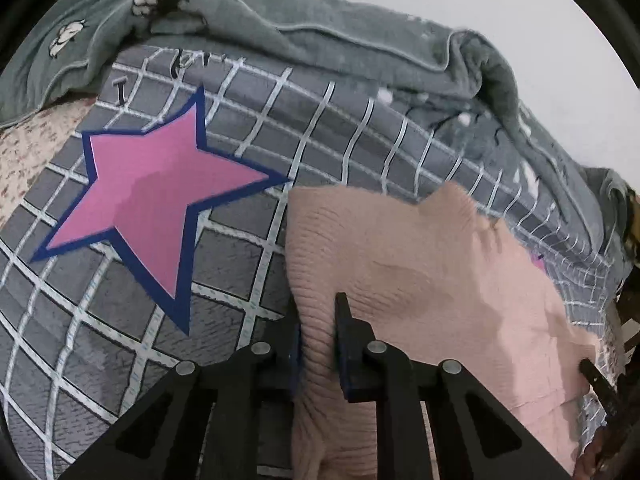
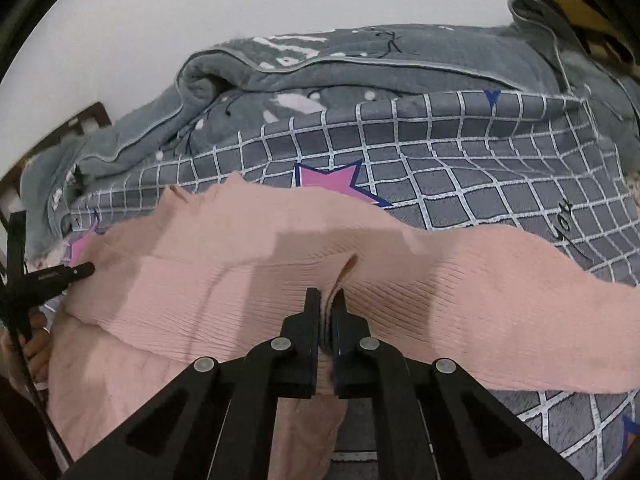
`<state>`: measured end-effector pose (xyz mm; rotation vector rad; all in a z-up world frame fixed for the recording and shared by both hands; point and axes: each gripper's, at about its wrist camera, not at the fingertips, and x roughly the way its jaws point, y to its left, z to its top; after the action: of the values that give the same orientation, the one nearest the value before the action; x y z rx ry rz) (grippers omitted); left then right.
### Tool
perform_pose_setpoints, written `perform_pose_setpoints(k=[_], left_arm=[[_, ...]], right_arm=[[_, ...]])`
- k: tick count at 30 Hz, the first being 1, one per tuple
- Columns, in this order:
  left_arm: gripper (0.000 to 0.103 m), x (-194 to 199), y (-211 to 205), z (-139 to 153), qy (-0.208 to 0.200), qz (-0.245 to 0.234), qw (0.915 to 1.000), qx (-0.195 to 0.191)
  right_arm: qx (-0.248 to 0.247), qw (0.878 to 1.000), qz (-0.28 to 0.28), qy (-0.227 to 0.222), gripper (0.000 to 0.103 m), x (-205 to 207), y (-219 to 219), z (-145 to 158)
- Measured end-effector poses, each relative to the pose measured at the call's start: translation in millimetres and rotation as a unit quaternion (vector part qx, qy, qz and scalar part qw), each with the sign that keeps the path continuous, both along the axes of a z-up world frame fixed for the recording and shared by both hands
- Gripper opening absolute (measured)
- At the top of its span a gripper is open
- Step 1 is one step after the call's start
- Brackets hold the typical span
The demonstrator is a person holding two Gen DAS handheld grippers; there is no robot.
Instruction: Fold small clothes
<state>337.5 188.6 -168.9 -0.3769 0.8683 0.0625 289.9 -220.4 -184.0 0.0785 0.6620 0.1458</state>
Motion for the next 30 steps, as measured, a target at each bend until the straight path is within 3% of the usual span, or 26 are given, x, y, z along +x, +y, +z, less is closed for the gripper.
perform_pose_setpoints(k=[2, 4, 6, 7, 10, 14, 18, 23, 26, 28, 30], left_arm=[[0.024, -1, -5, 3, 0.000, 0.003, 0.9998, 0.019], [0.032, -3, -7, 7, 0.002, 0.007, 0.9994, 0.035], [0.040, -7, -8, 10, 0.005, 0.012, 0.9985, 0.052], [0.040, -10, -8, 11, 0.006, 0.012, 0.9984, 0.054], [0.040, -21, -10, 18, 0.001, 0.006, 0.9987, 0.050], [0.040, -40, -27, 29, -0.020, -0.004, 0.9971, 0.074], [0.040, -40, -44, 8, 0.036, -0.009, 0.9941, 0.102], [0.040, -48, -45, 19, 0.022, 0.016, 0.9946, 0.100], [0.040, -46, -55, 36, 0.012, 0.020, 0.9936, 0.110], [0.044, -43, -67, 48, 0.002, 0.016, 0.9918, 0.127], [0.059, -41, -79, 59, -0.012, 0.015, 0.9903, 0.138]], right_arm=[[-0.020, 0.999, -0.010, 0.039, 0.007, 12, 2, -14], [-0.016, 0.999, -0.012, 0.046, 0.011, 11, -3, -16], [-0.024, 0.999, -0.018, 0.039, 0.025, 5, -7, -11], [-0.036, 0.999, -0.025, 0.031, 0.031, 0, -9, -8], [-0.058, 0.998, -0.027, 0.014, 0.032, -19, -19, -4], [-0.069, 0.996, -0.048, 0.007, 0.037, -47, -48, -1], [-0.047, 0.995, -0.082, 0.009, 0.037, -79, -92, 1], [-0.032, 0.991, -0.131, 0.007, 0.038, -114, -146, 0], [-0.017, 0.986, -0.163, 0.001, 0.047, -128, -178, -3], [0.007, 0.982, -0.187, -0.004, 0.050, -135, -202, -7], [0.040, 0.979, -0.200, -0.007, 0.052, -137, -224, -10]])
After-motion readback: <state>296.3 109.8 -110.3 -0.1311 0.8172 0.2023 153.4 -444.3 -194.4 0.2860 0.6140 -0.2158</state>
